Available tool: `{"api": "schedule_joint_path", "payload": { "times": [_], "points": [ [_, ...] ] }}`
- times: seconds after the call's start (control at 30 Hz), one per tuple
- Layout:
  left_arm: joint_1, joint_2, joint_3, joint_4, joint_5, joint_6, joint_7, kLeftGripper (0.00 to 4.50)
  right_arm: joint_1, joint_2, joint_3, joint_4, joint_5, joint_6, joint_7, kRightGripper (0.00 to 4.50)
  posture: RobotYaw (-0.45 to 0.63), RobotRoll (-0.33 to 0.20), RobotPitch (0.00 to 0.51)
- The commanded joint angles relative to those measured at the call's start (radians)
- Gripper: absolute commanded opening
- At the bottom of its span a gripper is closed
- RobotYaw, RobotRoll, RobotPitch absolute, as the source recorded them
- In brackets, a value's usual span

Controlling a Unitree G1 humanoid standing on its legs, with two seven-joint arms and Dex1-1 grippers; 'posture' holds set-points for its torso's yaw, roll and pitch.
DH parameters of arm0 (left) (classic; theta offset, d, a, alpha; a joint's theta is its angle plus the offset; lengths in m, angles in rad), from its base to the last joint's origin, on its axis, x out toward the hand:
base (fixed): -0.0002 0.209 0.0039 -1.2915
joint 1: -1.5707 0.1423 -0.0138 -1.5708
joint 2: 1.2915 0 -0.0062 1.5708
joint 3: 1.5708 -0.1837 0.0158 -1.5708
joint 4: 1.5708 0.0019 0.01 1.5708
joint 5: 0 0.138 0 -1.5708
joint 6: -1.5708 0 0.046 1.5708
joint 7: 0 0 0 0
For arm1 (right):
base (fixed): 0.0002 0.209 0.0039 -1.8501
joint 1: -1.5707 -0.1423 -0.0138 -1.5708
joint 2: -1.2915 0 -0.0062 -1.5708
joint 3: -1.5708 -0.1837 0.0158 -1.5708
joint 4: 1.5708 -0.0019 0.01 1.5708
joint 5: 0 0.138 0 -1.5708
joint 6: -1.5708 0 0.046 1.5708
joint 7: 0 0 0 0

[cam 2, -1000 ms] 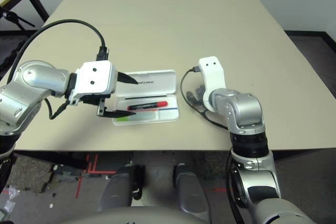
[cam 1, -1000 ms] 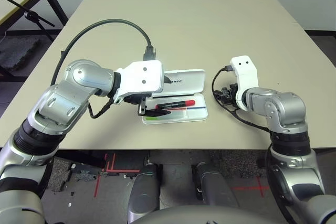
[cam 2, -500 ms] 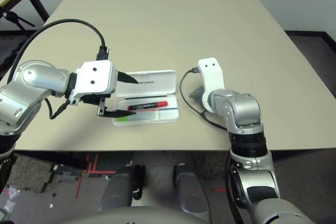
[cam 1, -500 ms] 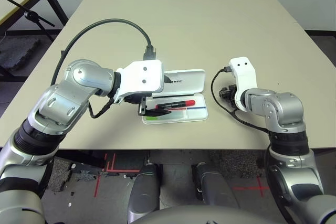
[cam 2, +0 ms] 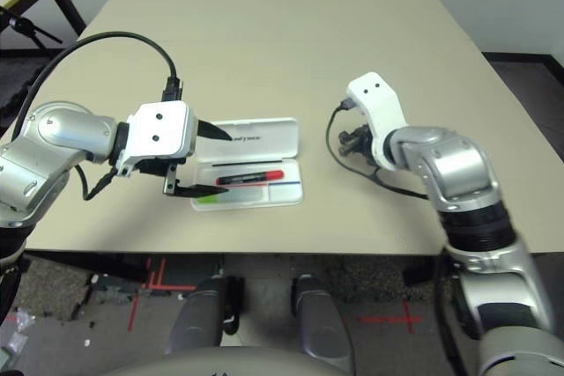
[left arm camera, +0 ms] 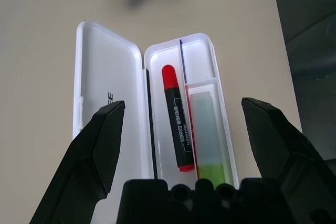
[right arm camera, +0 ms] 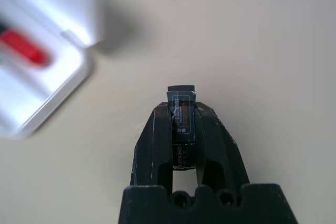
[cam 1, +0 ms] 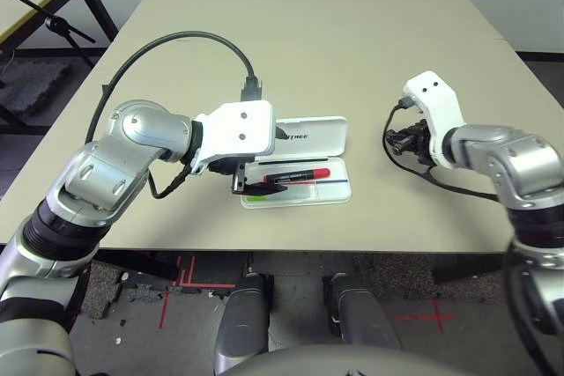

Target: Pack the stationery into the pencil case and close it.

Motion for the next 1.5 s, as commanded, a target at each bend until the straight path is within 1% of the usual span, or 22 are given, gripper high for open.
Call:
{"api": "schedule_joint_path", "payload": {
  "times": [0.03,0.1,0.17,0.27,0.4,0.5,0.57,0.6,0.77,0.97,1.2,1.5],
  "points": [
    [-0.007,0.000,-0.014,-0.011,0.003,0.006,-0.002,4.50,0.025,-0.056,0.040,0.021,-0.007,-0.253,0.209,0.31,-0.01,0.000,0.110],
    [-0.007,0.001,-0.015,-0.012,0.005,0.008,0.000,4.50,0.048,-0.084,0.055,0.030,-0.023,-0.405,0.313,0.31,0.00,0.000,0.109],
    [-0.005,0.003,-0.016,-0.020,0.007,0.015,0.004,4.50,0.052,-0.088,0.071,0.049,-0.046,-0.459,0.352,0.31,0.00,0.000,0.109],
    [0.000,0.005,-0.016,-0.028,0.010,0.022,0.008,4.50,0.046,-0.068,0.072,0.070,-0.060,-0.501,0.373,0.31,0.00,0.000,0.109],
    [0.007,0.007,-0.014,-0.036,0.010,0.030,0.013,4.50,0.039,-0.040,0.065,0.015,-0.023,-0.476,0.412,0.31,0.00,0.000,0.109],
    [0.014,0.008,-0.015,-0.040,0.012,0.031,0.018,4.50,0.034,-0.021,0.071,0.008,-0.024,-0.480,0.427,0.31,0.00,0.000,0.109],
    [0.017,0.007,-0.016,-0.042,0.012,0.032,0.021,4.50,0.025,-0.010,0.085,0.010,-0.037,-0.481,0.439,0.31,0.00,0.000,0.109],
    [0.019,0.008,-0.016,-0.044,0.012,0.032,0.022,4.50,0.018,0.001,0.092,0.013,-0.044,-0.482,0.441,0.31,0.02,0.000,0.110],
    [0.024,0.010,-0.019,-0.050,0.012,0.034,0.026,4.50,-0.019,0.054,0.127,0.056,-0.078,-0.488,0.442,0.31,0.03,0.000,0.113],
    [0.031,0.015,-0.018,-0.056,0.013,0.036,0.031,4.50,-0.024,0.105,0.173,0.095,-0.128,-0.528,0.443,0.31,0.04,0.000,0.115],
    [0.038,0.014,-0.019,-0.062,0.013,0.040,0.041,4.50,-0.006,0.168,0.183,0.147,-0.159,-0.609,0.418,0.31,0.04,0.000,0.115],
    [0.036,0.013,-0.020,-0.067,0.012,0.044,0.047,4.50,-0.004,0.193,0.189,0.164,-0.171,-0.621,0.426,0.31,0.05,0.000,0.112]
  ]
}}
